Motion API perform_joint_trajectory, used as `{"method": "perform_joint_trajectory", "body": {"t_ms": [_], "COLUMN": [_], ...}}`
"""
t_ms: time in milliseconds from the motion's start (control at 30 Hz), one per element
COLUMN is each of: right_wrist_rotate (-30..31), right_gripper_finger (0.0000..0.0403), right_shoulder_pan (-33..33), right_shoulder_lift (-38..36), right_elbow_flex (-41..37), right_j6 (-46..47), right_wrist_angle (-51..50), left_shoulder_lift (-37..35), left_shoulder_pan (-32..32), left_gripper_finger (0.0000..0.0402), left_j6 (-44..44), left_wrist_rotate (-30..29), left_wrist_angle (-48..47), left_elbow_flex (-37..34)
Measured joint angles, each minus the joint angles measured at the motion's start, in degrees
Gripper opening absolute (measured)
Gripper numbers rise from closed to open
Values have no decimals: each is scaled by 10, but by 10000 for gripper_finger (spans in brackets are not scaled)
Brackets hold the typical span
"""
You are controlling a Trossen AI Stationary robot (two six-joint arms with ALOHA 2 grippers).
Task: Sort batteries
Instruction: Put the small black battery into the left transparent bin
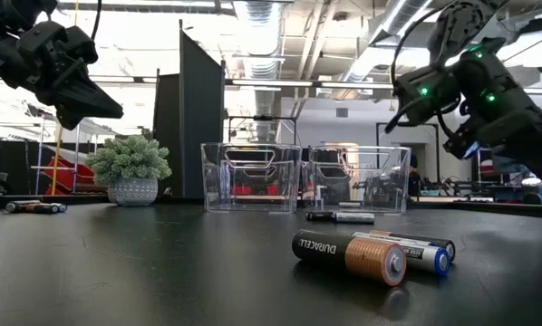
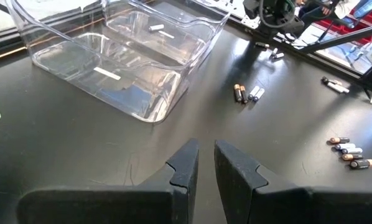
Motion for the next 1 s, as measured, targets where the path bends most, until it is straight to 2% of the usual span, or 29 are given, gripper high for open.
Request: {"method": "perform_joint_trajectory", "body": {"t_ms": [300,467,733,1000], "right_wrist_rotate": [0,1,-13,-19], "right_gripper_finger": [192,191,191,184], "right_shoulder_pan": [-32,-34,-22,-22], "right_shoulder_lift": [-2,23,82,90], "right_elbow_flex": [0,-3,-54,-77], "right_j6": [7,-24,-32,-30], "right_wrist_angle": [11,5,52,94], "left_shoulder_lift": [0,0,0,0], "left_shoulder_pan": [0,0,0,0], "left_gripper_finger": [50,50,50,50], "left_j6": [0,0,-14,-28], "left_wrist_rotate": [-9,-9,-10,-10], "left_wrist_angle": [0,0,0,0], "left_elbow_flex": [0,0,0,0]}}
